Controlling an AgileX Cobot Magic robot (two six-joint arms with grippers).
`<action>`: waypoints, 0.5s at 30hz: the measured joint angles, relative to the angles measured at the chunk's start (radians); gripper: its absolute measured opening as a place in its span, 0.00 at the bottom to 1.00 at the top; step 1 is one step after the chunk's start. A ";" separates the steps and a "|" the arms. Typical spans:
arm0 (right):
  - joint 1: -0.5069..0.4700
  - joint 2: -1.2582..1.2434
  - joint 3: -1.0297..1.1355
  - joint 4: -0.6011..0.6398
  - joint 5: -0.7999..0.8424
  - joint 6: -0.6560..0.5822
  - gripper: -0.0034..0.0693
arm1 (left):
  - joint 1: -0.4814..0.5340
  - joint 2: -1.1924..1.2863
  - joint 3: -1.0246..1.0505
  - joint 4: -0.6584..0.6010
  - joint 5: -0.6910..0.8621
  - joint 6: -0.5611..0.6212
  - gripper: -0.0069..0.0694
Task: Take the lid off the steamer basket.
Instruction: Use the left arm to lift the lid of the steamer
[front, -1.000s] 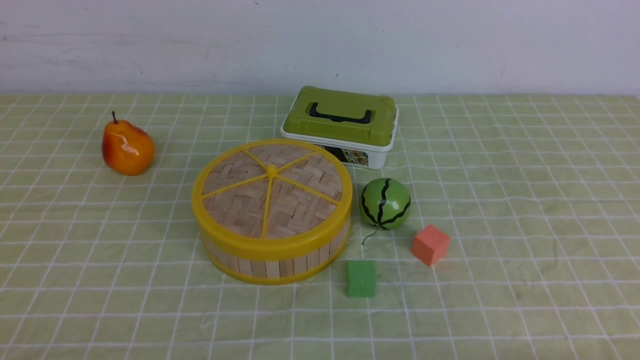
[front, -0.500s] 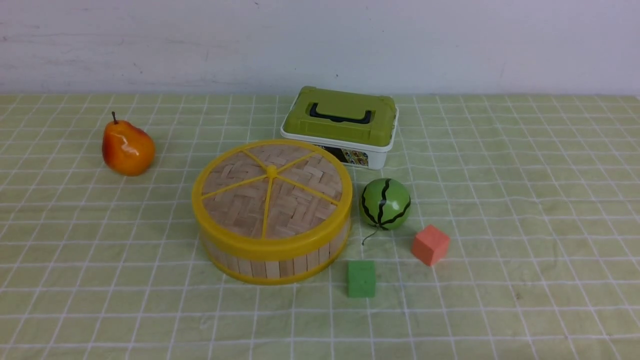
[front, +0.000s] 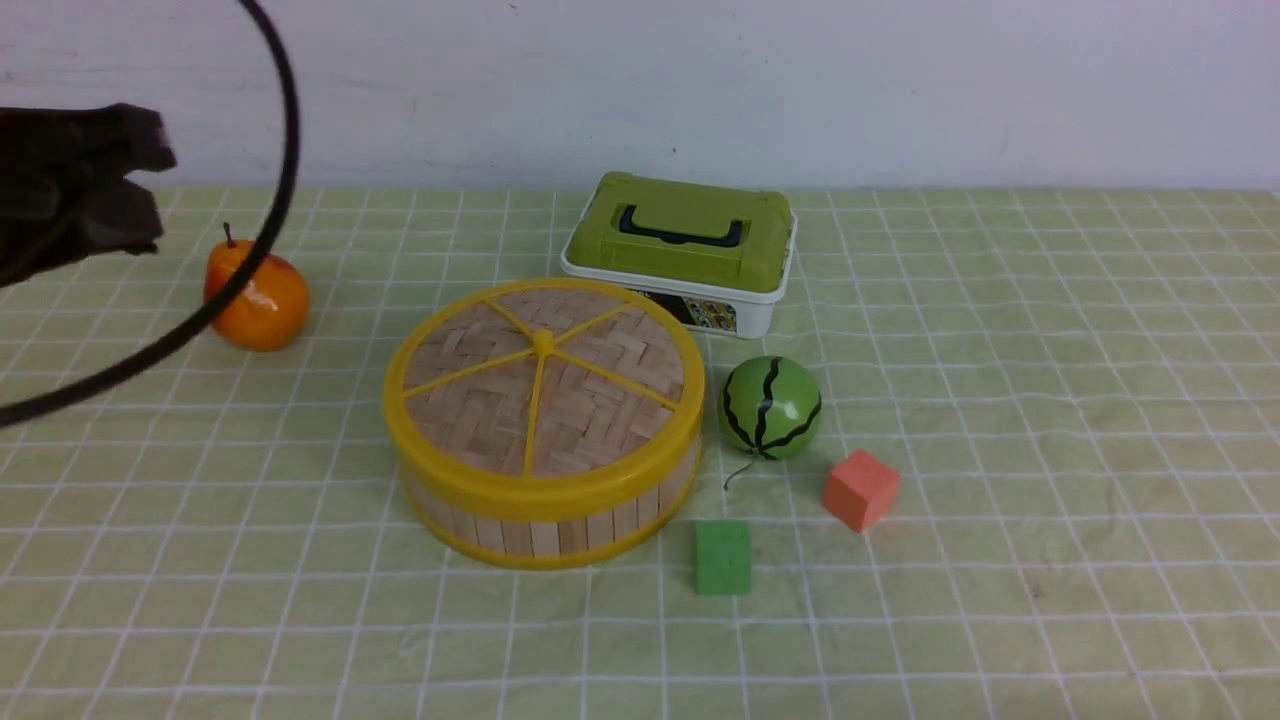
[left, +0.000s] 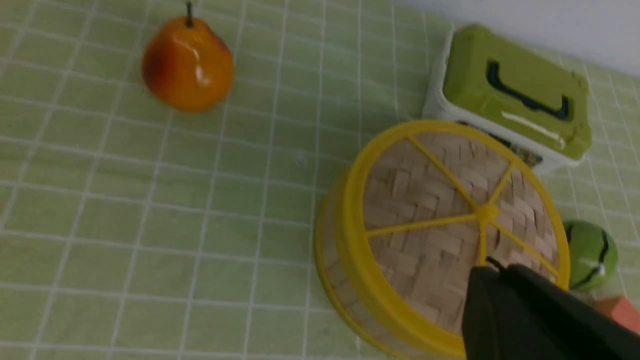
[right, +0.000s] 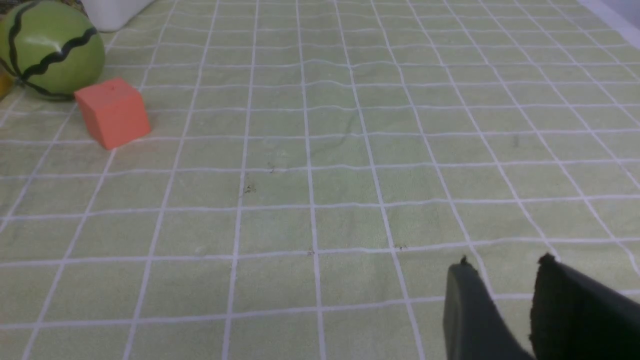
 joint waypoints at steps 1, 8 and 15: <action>0.000 0.000 0.000 0.000 0.000 0.000 0.29 | 0.000 0.043 -0.037 -0.040 0.053 0.029 0.08; 0.000 0.000 0.000 0.000 0.000 0.000 0.31 | -0.031 0.215 -0.190 -0.199 0.260 0.191 0.08; 0.000 0.000 0.000 0.000 0.000 0.000 0.32 | -0.182 0.321 -0.289 -0.076 0.315 0.134 0.08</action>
